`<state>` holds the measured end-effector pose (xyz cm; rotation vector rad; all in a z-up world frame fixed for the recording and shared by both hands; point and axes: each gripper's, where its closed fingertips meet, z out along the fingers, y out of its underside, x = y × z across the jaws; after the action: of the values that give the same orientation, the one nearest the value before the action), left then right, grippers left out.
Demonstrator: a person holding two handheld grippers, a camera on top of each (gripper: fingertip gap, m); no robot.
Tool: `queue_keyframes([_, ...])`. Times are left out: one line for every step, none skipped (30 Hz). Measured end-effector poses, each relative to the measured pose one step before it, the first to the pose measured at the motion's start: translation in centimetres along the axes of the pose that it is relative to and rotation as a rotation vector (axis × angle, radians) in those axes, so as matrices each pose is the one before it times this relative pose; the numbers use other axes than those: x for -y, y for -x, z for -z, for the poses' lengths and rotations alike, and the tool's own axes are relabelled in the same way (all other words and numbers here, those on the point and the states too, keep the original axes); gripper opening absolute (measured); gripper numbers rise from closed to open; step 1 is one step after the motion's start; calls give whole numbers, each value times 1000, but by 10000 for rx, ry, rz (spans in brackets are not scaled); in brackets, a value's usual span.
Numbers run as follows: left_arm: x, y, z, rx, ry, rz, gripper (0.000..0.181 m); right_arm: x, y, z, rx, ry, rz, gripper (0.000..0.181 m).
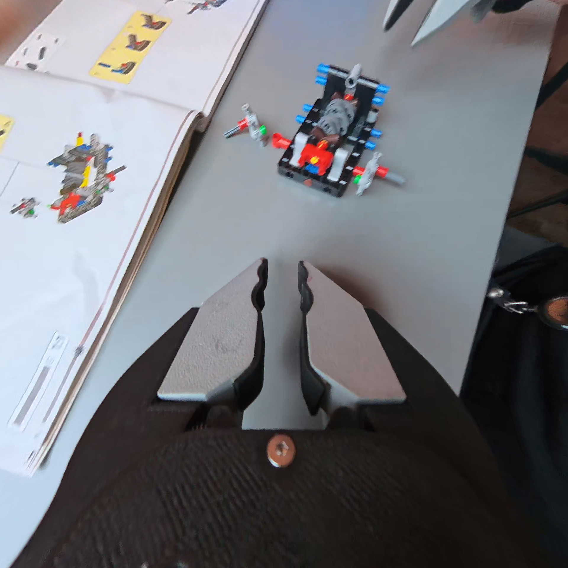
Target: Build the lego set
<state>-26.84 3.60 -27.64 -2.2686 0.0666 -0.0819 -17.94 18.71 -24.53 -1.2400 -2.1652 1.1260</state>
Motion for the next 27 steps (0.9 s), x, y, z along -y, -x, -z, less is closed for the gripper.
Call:
queue_keyframes([-394,643,168,135,52,29,17,-193,-524,65,-11,-128,-226,23])
queue_keyframes([-386,648,126,133,46,-5,17,-98,-478,20,-10,-119,-116,25])
queue_keyframes([-337,650,79,129,24,-41,18,-7,-573,-46,-126,-156,-30,27])
queue_keyframes([-259,572,73,74,57,-7,18,70,-532,-108,-159,-202,34,29])
queue_keyframes([-59,460,69,9,2,-30,21,104,-417,-156,-123,-225,100,30])
queue_keyframes([141,457,88,37,-104,-100,21,32,-526,-169,-238,-203,134,30])
queue_keyframes([194,463,66,74,-131,-149,21,21,-679,-148,-385,-245,180,30])
queue_keyframes([113,524,25,118,-74,-157,21,42,-615,-157,-378,-330,223,31])
queue_keyframes([39,437,-66,81,-26,-131,21,-102,-572,-141,-341,-192,125,30])
queue_keyframes([-3,228,-113,-38,15,-68,21,-130,-438,-4,-189,176,-19,32])
queue_keyframes([12,5,-160,-184,43,-4,21,118,-366,-35,-169,-84,8,35])
queue_keyframes([18,-229,-175,-320,49,37,21,67,-249,-53,-101,-85,-56,34])
queue_keyframes([26,-284,-142,-331,35,41,21,-80,-310,-81,-107,69,-96,35])
queue_keyframes([55,-153,-58,-217,-3,57,21,-71,-286,-111,-95,67,-86,37])
queue_keyframes([139,-28,37,-124,-89,66,21,-31,-213,-137,-45,46,-48,38])
queue_keyframes([238,-10,133,-86,-176,43,20,-40,-152,-163,-21,63,-15,38])
queue_keyframes([240,-5,137,-49,-180,2,19,-66,-131,-174,-28,78,10,38])
queue_keyframes([106,15,88,-3,-84,-14,19,-40,-74,-175,-1,69,28,39])
queue_keyframes([23,26,22,45,-19,-41,19,-63,-8,-156,21,76,33,40])
queue_keyframes([-7,33,-7,88,8,-99,20,-42,-17,-128,15,63,32,41])
queue_keyframes([-14,65,-25,131,21,-140,20,-5,-34,-77,8,20,6,42])
queue_keyframes([-36,53,-39,112,35,-127,20,62,-23,-11,22,-39,-10,43])
queue_keyframes([-53,3,-65,54,51,-94,20,94,-17,45,37,-70,-32,44])
queue_keyframes([-63,-51,-62,0,59,-54,20,102,-8,103,43,-98,-66,44])
queue_keyframes([-60,-15,-65,7,58,-19,20,175,-41,150,32,-147,-70,44])
queue_keyframes([-27,17,-50,4,33,-4,20,217,-27,183,35,-186,-67,44])
queue_keyframes([1,-7,-52,-35,15,11,19,209,27,185,77,-184,-73,44])
